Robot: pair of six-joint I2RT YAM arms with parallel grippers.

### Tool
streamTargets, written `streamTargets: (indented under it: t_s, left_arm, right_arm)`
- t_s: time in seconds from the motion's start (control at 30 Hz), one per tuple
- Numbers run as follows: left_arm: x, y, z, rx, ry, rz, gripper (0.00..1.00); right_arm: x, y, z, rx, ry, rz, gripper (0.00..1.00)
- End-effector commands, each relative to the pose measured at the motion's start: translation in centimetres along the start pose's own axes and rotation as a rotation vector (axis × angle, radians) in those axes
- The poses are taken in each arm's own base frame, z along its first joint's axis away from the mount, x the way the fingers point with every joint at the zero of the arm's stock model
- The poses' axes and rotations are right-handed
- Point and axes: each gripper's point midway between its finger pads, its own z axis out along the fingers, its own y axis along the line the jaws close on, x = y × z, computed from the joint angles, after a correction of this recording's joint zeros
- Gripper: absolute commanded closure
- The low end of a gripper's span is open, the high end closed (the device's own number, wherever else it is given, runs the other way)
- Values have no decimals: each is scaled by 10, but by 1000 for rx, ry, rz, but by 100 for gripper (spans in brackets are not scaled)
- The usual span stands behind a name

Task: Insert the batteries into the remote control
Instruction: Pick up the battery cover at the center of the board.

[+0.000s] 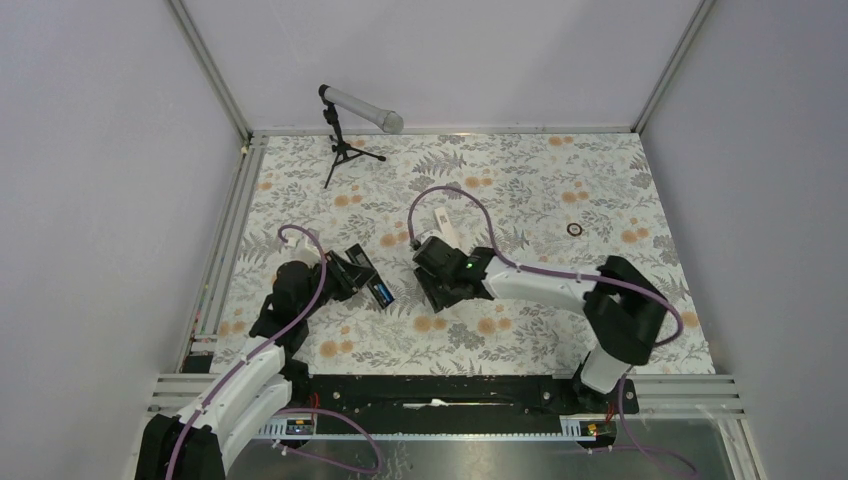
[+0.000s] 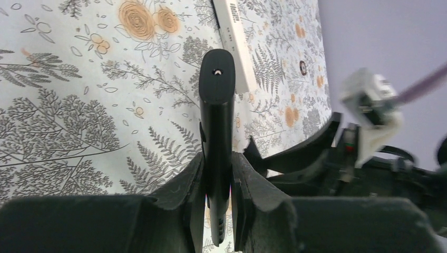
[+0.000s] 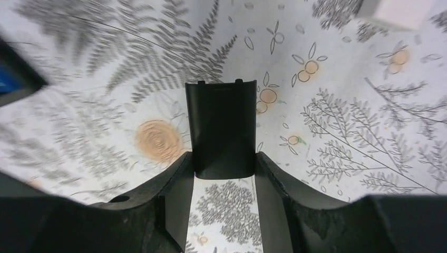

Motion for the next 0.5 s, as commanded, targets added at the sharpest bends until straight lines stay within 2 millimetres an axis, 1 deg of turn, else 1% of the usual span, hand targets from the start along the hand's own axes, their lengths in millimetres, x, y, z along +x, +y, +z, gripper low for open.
streamTargets:
  t_s: [0.0, 0.13, 0.2, 0.3, 0.4, 0.47]
  left_arm:
    - [-30, -52, -3, 183, -68, 41, 100]
    - [-36, -73, -3, 257, -72, 55, 100]
    - [-42, -86, -5, 296, -91, 72, 100]
    - [-49, -101, -6, 325, -111, 89, 100]
    - [-54, -112, -8, 344, -124, 96, 100]
    - [-57, -115, -9, 349, -129, 94, 100]
  right_arm:
    - [-46, 18, -58, -128, -223, 39, 64]
    - [-59, 37, -92, -267, -297, 45, 64]
    - [-66, 48, -108, -341, -333, 52, 64]
    - [-73, 61, -128, -425, -373, 57, 65]
    - [-79, 69, -137, -456, -388, 59, 65]
    - [-82, 73, -139, -454, -383, 62, 66]
